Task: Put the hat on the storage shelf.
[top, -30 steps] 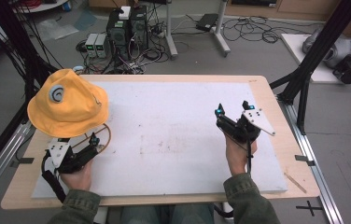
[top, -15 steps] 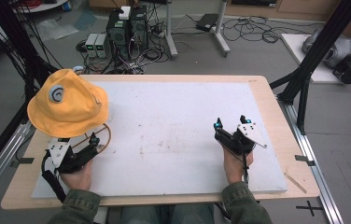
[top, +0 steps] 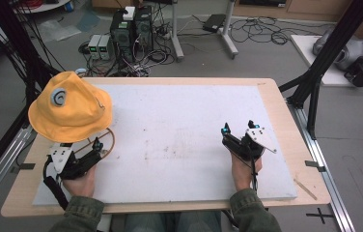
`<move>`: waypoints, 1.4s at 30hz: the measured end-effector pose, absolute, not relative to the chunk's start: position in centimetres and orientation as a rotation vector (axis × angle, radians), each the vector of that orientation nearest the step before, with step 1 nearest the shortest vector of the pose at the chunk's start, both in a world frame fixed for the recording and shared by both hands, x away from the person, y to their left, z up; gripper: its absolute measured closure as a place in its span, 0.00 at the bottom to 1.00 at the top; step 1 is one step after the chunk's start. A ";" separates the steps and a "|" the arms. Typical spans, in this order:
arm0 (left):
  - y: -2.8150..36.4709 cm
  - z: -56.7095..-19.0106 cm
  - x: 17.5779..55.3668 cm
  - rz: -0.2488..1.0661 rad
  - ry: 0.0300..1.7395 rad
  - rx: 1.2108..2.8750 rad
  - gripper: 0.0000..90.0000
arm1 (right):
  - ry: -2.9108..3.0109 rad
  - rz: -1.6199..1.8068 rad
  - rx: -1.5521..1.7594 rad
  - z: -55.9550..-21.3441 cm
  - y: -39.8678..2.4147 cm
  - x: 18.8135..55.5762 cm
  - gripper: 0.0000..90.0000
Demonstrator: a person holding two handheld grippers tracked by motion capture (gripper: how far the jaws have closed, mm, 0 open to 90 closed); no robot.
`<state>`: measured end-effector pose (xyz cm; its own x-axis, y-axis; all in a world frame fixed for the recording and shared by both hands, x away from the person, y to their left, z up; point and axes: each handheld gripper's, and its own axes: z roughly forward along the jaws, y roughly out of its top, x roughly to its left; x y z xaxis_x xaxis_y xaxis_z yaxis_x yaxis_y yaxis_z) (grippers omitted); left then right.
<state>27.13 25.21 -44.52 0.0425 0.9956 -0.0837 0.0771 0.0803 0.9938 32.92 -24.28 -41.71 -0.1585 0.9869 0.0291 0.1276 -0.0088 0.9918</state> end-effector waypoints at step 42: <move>25.2 -44.5 27.2 1.076 1.267 1.230 0.13 | 1.428 1.289 1.278 -41.9 -24.6 33.1 0.15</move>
<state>27.21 25.15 -44.53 0.0451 0.9957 -0.0815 0.0808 0.0777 0.9937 33.08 -24.63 -41.89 -0.1612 0.9851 0.0602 0.1601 -0.0340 0.9865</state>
